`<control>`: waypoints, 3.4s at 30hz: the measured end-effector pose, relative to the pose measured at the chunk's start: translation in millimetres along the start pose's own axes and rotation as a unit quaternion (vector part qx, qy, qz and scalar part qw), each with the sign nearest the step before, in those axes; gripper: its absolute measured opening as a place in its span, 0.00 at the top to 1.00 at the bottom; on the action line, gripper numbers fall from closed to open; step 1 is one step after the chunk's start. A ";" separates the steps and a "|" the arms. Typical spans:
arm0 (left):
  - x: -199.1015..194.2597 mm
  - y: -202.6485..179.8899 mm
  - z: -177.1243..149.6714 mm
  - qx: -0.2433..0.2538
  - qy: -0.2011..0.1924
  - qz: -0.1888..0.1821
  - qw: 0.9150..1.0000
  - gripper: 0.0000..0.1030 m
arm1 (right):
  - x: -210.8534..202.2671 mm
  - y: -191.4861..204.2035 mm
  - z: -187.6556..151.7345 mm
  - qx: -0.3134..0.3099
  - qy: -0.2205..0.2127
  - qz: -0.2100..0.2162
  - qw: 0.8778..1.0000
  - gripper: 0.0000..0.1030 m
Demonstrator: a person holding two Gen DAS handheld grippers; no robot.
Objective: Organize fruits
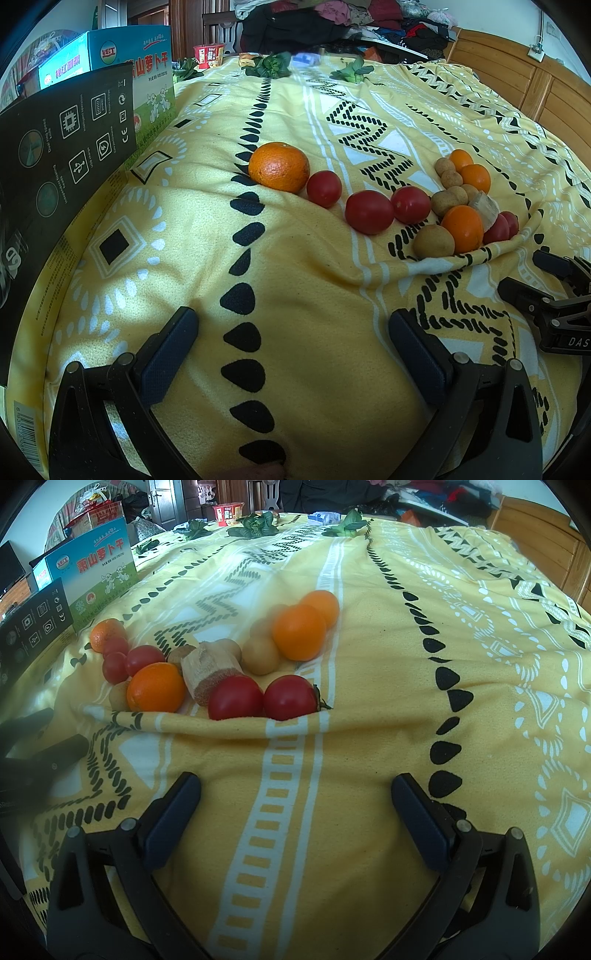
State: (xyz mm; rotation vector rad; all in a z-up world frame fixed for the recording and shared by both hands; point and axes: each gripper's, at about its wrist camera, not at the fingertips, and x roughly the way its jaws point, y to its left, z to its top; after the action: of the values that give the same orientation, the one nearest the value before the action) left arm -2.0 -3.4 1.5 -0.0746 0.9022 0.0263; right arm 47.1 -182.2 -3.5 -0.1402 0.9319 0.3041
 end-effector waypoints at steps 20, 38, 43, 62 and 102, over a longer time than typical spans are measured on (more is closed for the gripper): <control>-3.5 2.5 1.5 0.008 0.007 -0.021 1.000 0.01 | -0.1 0.1 -0.2 0.000 0.000 0.000 1.000 0.00; 27.8 10.1 100.4 -0.010 0.002 -0.048 0.999 0.30 | -0.7 -0.2 -0.6 0.000 0.000 0.000 1.000 0.00; 44.4 18.8 98.9 -0.013 0.010 -0.039 0.999 0.30 | -0.6 0.0 -0.5 0.000 0.000 0.000 1.000 0.00; 38.8 21.9 90.4 -0.025 0.003 -0.078 0.997 0.43 | -0.6 0.0 -0.5 0.000 0.000 0.000 1.000 0.00; -50.7 20.5 75.2 -0.035 -0.045 -0.146 0.988 0.60 | -14.8 -34.0 63.9 0.022 0.018 0.079 0.997 0.69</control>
State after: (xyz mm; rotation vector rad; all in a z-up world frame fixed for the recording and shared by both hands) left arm 24.3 23.2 86.7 -0.2692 0.7930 -0.2110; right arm 98.7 -201.5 45.8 -0.0314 0.9862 0.4272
